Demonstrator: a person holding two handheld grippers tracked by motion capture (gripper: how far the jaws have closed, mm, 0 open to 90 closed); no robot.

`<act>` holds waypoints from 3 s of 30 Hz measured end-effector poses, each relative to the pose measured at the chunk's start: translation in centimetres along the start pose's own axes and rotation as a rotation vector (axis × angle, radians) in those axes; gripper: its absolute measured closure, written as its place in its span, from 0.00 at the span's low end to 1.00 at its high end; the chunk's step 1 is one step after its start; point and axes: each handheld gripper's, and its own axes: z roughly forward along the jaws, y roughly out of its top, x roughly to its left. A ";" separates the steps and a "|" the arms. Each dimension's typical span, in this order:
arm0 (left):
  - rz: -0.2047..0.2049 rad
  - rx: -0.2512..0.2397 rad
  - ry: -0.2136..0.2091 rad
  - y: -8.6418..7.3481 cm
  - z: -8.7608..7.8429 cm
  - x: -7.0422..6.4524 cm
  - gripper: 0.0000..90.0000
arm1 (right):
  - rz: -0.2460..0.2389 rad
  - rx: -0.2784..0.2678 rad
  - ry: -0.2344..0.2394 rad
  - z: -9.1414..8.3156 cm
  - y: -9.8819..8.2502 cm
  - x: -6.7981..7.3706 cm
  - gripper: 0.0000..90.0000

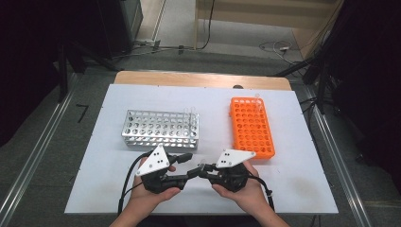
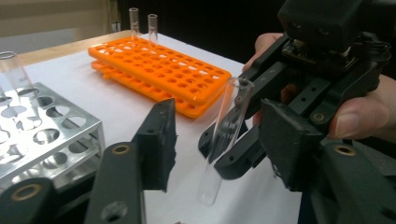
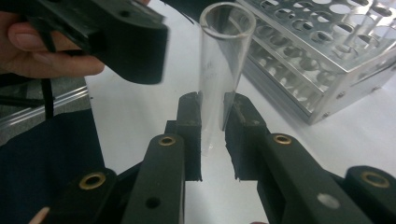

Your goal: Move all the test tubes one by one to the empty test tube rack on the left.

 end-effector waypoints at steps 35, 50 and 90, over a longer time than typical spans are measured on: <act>0.030 -0.011 0.021 0.1 0.2 -0.3 0.84 | -0.041 -0.008 0.058 0.6 0.3 1.0 0.68; 0.004 -0.028 0.064 0.2 -0.8 1.0 0.84 | -0.017 -0.078 -0.010 -2.1 -1.0 -1.1 0.19; -0.019 -0.039 0.173 3.4 -1.1 6.3 0.84 | 0.171 -0.144 -0.254 -13.0 -8.9 -7.3 0.00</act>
